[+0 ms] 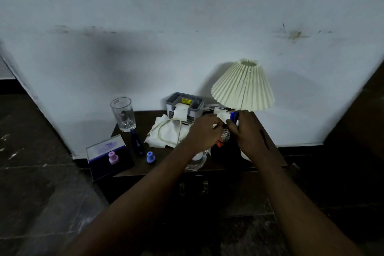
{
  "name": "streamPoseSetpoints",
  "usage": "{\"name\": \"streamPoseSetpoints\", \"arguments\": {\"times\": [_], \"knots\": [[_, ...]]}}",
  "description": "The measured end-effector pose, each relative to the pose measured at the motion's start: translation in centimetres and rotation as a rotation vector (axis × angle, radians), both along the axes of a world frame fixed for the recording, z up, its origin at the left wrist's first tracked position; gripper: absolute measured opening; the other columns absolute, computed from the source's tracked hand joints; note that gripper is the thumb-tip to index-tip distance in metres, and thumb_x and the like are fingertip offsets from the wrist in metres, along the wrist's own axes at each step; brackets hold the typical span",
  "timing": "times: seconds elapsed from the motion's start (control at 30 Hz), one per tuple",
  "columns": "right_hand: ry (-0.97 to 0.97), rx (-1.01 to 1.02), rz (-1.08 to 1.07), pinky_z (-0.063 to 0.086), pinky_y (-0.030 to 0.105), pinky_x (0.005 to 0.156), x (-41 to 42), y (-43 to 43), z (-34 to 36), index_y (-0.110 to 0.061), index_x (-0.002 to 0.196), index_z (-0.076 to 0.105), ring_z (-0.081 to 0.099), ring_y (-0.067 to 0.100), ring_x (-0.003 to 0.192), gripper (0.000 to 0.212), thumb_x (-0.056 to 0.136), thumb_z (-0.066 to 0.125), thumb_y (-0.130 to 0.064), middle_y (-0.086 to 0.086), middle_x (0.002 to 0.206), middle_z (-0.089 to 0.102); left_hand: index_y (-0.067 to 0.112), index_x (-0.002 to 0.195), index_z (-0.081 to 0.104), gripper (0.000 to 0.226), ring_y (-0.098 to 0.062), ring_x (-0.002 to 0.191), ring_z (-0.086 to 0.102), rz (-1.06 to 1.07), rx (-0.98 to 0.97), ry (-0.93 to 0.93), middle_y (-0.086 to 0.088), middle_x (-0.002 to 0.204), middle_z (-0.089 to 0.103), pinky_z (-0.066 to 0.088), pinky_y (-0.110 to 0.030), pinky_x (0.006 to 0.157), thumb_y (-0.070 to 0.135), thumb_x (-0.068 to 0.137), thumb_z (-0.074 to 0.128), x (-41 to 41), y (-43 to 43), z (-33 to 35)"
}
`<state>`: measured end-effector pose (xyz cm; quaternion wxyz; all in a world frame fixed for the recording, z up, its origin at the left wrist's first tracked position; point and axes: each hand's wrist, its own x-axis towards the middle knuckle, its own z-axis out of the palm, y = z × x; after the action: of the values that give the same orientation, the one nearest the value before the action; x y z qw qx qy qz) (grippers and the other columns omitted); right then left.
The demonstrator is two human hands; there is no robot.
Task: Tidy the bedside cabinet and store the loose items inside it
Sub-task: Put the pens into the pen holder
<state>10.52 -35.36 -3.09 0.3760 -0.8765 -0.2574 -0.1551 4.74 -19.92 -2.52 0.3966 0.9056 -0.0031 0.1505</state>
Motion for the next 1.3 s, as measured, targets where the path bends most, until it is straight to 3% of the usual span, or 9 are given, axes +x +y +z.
{"name": "streamPoseSetpoints", "arguments": {"times": [0.17, 0.23, 0.37, 0.47, 0.6, 0.9, 1.07, 1.2, 1.3], "knots": [[0.066, 0.163, -0.066, 0.022, 0.031, 0.061, -0.7, -0.4, -0.4, -0.008, 0.097, 0.056, 0.047, 0.012, 0.070, 0.015, 0.099, 0.061, -0.023, 0.001, 0.083, 0.051, 0.001, 0.079, 0.067, 0.027, -0.026, 0.072, 0.055, -0.246, 0.633, 0.516, -0.009, 0.072, 0.057, 0.039, -0.033, 0.062, 0.016, 0.099, 0.054, 4.4, -1.2, 4.2], [0.072, 0.198, -0.079, 0.024, 0.032, 0.061, -0.7, -0.4, -0.5, -0.008, 0.098, 0.055, 0.044, 0.003, 0.066, 0.015, 0.098, 0.062, -0.021, -0.005, 0.077, 0.047, 0.007, 0.073, 0.058, 0.030, -0.023, 0.069, 0.050, -0.312, 0.788, 0.656, -0.005, 0.070, 0.050, 0.043, -0.032, 0.066, 0.018, 0.101, 0.055, 5.3, -2.3, 4.5], [0.088, 0.198, -0.062, 0.034, 0.034, 0.058, -0.5, -0.8, -1.0, -0.008, 0.099, 0.055, 0.048, 0.006, 0.064, 0.016, 0.096, 0.065, -0.020, -0.007, 0.073, 0.048, 0.012, 0.098, 0.063, 0.015, -0.028, 0.087, 0.061, -0.267, 0.992, 0.724, -0.007, 0.082, 0.056, 0.056, -0.041, 0.091, 0.026, 0.095, 0.065, 7.3, -3.2, 3.3], [0.137, 0.236, -0.038, 0.033, 0.026, 0.054, -0.4, -1.1, -1.3, -0.016, 0.094, 0.049, 0.049, 0.005, 0.060, 0.016, 0.096, 0.065, -0.019, -0.008, 0.066, 0.048, 0.011, 0.119, 0.066, 0.027, -0.031, 0.099, 0.062, -0.272, 1.009, 0.699, -0.013, 0.105, 0.062, 0.055, -0.044, 0.096, 0.023, 0.095, 0.063, 7.7, -3.4, 2.6], [0.228, 0.215, 0.042, 0.039, 0.034, 0.057, -0.3, -1.1, -1.3, -0.017, 0.097, 0.048, 0.052, 0.013, 0.060, 0.013, 0.099, 0.061, -0.021, 0.000, 0.069, 0.054, 0.006, 0.140, 0.057, 0.045, -0.037, 0.120, 0.054, -0.322, 1.095, 0.768, -0.020, 0.136, 0.052, 0.049, -0.050, 0.104, 0.023, 0.098, 0.060, 7.6, -3.3, 2.3], [0.209, 0.196, 0.047, 0.038, 0.026, 0.059, -0.4, -1.4, 0.4, -0.014, 0.103, 0.060, 0.053, 0.007, 0.065, 0.023, 0.098, 0.065, -0.036, -0.002, 0.080, 0.060, 0.007, 0.110, 0.074, 0.040, -0.028, 0.101, 0.067, -0.246, 0.831, 0.474, -0.011, 0.106, 0.071, 0.055, -0.038, 0.087, 0.031, 0.079, 0.083, 5.7, -1.8, 6.2], [0.215, 0.080, 0.084, 0.038, 0.014, 0.050, -0.9, -1.7, 2.7, -0.010, 0.098, 0.060, 0.060, 0.014, 0.063, 0.024, 0.096, 0.068, -0.032, 0.006, 0.079, 0.065, 0.005, 0.103, 0.075, 0.031, -0.022, 0.089, 0.061, -0.135, 0.660, 0.328, -0.012, 0.107, 0.071, 0.037, -0.027, 0.062, 0.024, 0.080, 0.085, 4.0, 0.1, 6.5], [0.516, 0.162, 0.080, 0.058, 0.035, 0.051, -0.8, -1.0, 2.8, -0.011, 0.109, 0.061, 0.074, 0.030, 0.064, 0.024, 0.092, 0.070, -0.025, 0.014, 0.077, 0.075, 0.010, 0.113, 0.075, 0.033, -0.018, 0.102, 0.060, -0.134, 0.533, 0.289, -0.007, 0.114, 0.070, 0.039, -0.022, 0.074, 0.018, 0.082, 0.084, 3.0, 0.4, 5.2], [0.593, 0.137, 0.051, 0.052, 0.026, 0.042, -0.3, -0.5, 3.2, 0.000, 0.101, 0.071, 0.068, 0.017, 0.045, 0.020, 0.090, 0.070, -0.017, 0.007, 0.060, 0.071, 0.010, 0.112, 0.072, 0.034, -0.023, 0.106, 0.063, -0.123, 0.440, 0.246, -0.008, 0.113, 0.070, 0.048, -0.029, 0.082, 0.016, 0.081, 0.083, 2.6, 0.2, 4.4]]}}
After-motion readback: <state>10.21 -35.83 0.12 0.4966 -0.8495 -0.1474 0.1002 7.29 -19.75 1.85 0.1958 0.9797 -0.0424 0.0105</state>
